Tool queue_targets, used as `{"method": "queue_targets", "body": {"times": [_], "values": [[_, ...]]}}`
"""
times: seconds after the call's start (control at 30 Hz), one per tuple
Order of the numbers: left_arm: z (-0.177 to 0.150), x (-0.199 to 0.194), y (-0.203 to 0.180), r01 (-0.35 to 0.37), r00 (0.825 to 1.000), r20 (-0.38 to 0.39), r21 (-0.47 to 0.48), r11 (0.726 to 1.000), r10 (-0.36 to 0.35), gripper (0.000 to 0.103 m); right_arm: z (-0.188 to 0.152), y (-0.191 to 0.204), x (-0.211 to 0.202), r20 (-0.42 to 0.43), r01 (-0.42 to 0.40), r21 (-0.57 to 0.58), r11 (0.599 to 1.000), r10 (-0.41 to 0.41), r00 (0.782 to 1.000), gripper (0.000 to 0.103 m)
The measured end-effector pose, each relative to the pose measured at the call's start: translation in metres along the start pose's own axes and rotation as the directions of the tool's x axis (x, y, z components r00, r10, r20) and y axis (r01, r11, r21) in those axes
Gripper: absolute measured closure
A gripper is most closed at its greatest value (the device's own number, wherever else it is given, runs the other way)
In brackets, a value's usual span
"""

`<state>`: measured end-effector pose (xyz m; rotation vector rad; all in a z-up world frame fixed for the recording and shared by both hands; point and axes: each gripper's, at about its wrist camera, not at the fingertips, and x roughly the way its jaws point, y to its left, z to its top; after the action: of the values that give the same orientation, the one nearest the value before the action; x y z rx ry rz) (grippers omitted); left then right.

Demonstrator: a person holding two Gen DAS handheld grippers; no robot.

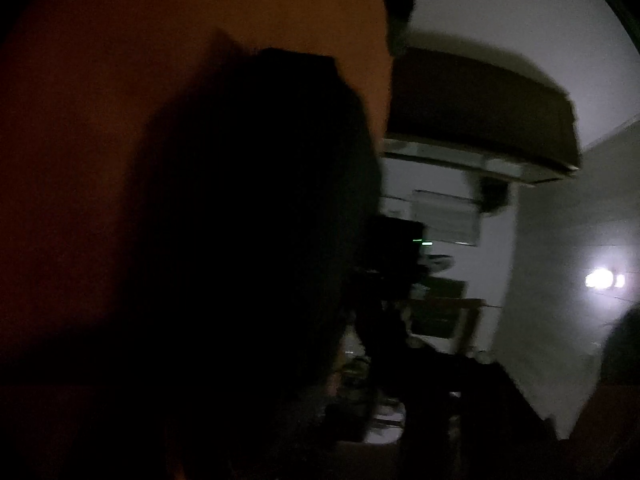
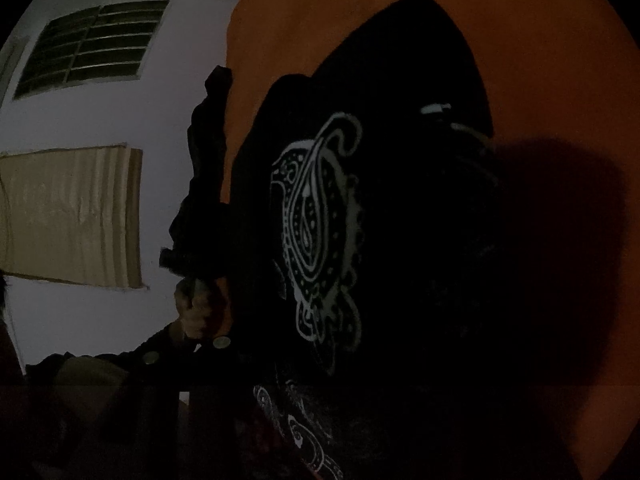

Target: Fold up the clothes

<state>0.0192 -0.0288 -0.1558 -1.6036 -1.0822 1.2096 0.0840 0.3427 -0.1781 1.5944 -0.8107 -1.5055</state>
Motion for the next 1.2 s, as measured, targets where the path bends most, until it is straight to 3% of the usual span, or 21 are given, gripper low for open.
{"method": "queue_targets", "body": {"times": [0.13, 0.27, 0.3, 0.37, 0.43, 0.53, 0.7, 0.9, 1.03, 1.2], "values": [[0.002, 0.002, 0.008, -0.005, 1.0, -0.005, -0.048, 0.999, 0.005, 0.071, 0.0, -0.001, 0.001, 0.001, 0.006, -0.001, 1.0, -0.006, 1.0, 0.058], [0.006, 0.01, 0.002, -0.03, 0.999, -0.029, -0.052, 0.998, 0.029, 0.058, 0.0, 0.001, 0.0, 0.001, 0.016, -0.006, 1.0, -0.016, 1.0, 0.058], [0.006, 0.013, -0.002, -0.039, 0.999, -0.026, -0.032, 0.999, 0.039, 0.059, 0.0, 0.001, 0.0, 0.002, 0.021, -0.011, 1.0, -0.021, 1.0, 0.058], [0.002, 0.019, -0.014, -0.093, 0.996, -0.011, 0.036, 0.995, 0.093, 0.073, -0.001, 0.003, -0.001, 0.009, 0.033, -0.03, 0.999, -0.033, 0.999, 0.058], [-0.001, 0.019, -0.021, -0.111, 0.994, 0.009, 0.054, 0.992, 0.11, 0.084, -0.004, 0.009, -0.003, 0.028, 0.051, -0.071, 0.996, -0.049, 0.998, 0.066], [-0.003, 0.012, -0.03, -0.106, 0.994, 0.03, 0.066, 0.992, 0.104, 0.087, -0.01, 0.018, -0.007, 0.07, 0.061, -0.113, 0.992, -0.053, 0.996, 0.073], [0.006, -0.005, -0.05, -0.08, 0.997, 0.028, 0.122, 0.989, 0.077, 0.087, -0.01, 0.028, -0.019, 0.119, 0.027, -0.088, 0.996, -0.016, 0.993, 0.075], [0.032, -0.02, -0.067, -0.067, 0.998, 0.016, 0.155, 0.986, 0.065, 0.087, 0.001, 0.047, -0.038, 0.177, 0.012, -0.095, 0.995, 0.005, 0.984, 0.075], [0.068, -0.028, -0.094, -0.084, 0.996, 0.007, 0.196, 0.977, 0.084, 0.087, 0.019, 0.066, -0.06, 0.239, 0.013, -0.108, 0.994, 0.014, 0.971, 0.075], [0.119, -0.037, -0.172, -0.1, 0.995, 0.019, 0.255, 0.962, 0.098, 0.087, 0.062, 0.103, -0.102, 0.333, 0.005, -0.116, 0.993, 0.034, 0.942, 0.075]]}}
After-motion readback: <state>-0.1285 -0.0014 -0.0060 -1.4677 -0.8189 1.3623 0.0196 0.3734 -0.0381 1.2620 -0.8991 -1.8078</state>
